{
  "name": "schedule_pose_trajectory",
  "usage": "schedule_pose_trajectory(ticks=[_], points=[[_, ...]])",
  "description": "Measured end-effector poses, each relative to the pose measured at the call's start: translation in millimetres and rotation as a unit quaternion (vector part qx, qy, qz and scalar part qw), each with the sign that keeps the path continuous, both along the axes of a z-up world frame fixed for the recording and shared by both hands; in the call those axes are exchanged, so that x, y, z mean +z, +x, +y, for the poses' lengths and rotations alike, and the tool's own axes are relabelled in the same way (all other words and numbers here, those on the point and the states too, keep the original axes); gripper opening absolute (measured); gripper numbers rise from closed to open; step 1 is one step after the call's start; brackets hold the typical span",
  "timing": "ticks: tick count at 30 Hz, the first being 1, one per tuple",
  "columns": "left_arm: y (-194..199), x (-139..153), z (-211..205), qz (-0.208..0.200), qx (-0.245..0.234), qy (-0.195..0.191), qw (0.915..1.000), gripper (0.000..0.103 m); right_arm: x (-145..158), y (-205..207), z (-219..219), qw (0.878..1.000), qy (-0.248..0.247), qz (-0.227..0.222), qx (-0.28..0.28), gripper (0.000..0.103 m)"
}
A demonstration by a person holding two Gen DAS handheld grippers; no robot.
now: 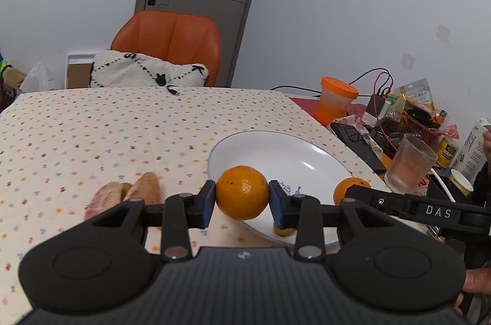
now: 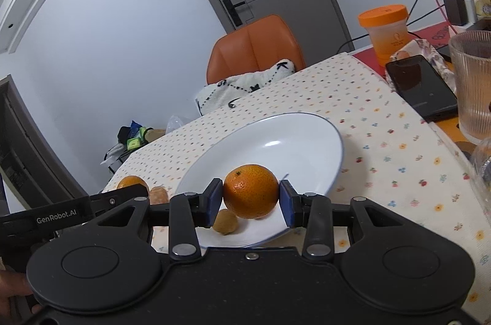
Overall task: Organize fruits
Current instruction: 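Carry both oranges over the white plate and open both grippers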
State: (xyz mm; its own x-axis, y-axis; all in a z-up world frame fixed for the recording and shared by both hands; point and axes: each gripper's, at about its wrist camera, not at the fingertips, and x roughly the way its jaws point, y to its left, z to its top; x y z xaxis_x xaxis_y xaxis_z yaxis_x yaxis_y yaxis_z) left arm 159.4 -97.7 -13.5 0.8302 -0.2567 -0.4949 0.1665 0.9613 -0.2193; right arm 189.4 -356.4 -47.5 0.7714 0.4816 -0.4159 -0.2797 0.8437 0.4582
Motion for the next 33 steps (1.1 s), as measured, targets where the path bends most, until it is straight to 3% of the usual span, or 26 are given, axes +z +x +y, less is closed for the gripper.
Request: schedule_pose_trajectory(ticks=[19,29,31,33], points=[[44,-23,-37,0.037,-0.025,0.012,0.999,0.036,-11,18,-19,1.0,0.004,0.009,-0.005,0.038],[42,-19,-26,0.032,-0.006,0.012,0.9994,0.04,-13,23,-11,1.0,-0.007,0.008,0.001,0.039],[38,-18,-21,0.031,-0.004,0.01,0.9995,0.04,-12,24,-9,1.0,-0.011,0.007,-0.001,0.044],[35,-16,-17,0.033,0.001,0.011,0.9994,0.045,-10,22,-7,1.0,-0.01,0.001,-0.001,0.044]])
